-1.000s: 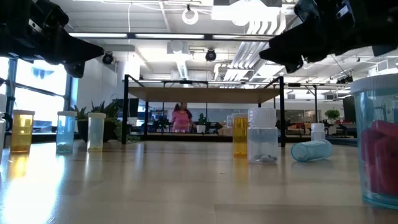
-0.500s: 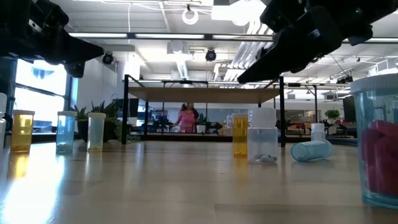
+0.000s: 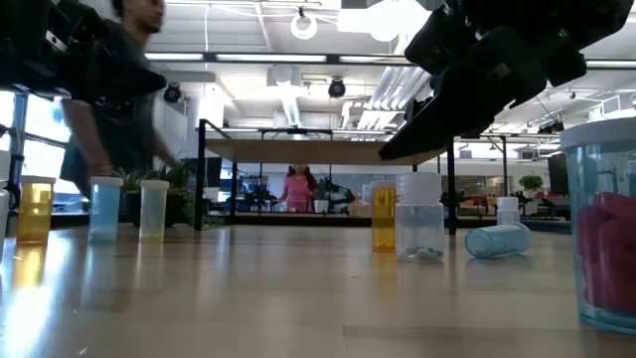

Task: Pick and place medicine bottles onto shelf by color
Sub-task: Put the middle orange pill bottle on the shelf

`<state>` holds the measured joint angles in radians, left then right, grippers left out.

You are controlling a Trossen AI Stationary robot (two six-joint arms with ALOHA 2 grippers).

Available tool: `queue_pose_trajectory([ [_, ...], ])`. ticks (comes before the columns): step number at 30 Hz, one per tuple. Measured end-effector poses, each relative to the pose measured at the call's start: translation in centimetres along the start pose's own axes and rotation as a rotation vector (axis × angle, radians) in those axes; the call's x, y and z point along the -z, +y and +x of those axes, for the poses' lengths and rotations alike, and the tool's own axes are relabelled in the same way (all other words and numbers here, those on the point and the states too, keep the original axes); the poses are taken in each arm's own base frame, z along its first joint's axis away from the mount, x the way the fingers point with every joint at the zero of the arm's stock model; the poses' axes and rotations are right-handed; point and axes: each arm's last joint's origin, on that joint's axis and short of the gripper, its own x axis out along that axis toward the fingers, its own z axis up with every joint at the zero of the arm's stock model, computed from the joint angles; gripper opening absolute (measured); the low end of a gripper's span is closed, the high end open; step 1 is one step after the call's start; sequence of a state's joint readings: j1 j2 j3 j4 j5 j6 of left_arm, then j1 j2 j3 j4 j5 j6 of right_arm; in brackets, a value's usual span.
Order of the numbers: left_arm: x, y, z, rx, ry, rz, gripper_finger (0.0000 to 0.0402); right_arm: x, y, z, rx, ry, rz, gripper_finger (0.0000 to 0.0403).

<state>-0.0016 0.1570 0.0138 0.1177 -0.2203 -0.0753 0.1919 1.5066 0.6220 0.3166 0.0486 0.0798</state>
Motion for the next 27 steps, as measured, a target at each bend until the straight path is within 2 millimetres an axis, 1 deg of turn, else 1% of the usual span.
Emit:
queue_pose_trajectory([
  [16,0.0,0.0,0.0,0.0,0.0,0.0,0.0001,2.0,-0.1,2.6,-0.006,0.056,0.009,0.0193],
  [24,0.0,0.0,0.0,0.0,0.001,0.0,0.0001,2.0,-0.1,2.8,-0.008,0.037,0.006,0.0192],
  [27,0.0,0.0,0.0,0.0,0.001,0.0,0.0001,2.0,-0.1,2.8,-0.008,0.038,0.008,0.0177],
])
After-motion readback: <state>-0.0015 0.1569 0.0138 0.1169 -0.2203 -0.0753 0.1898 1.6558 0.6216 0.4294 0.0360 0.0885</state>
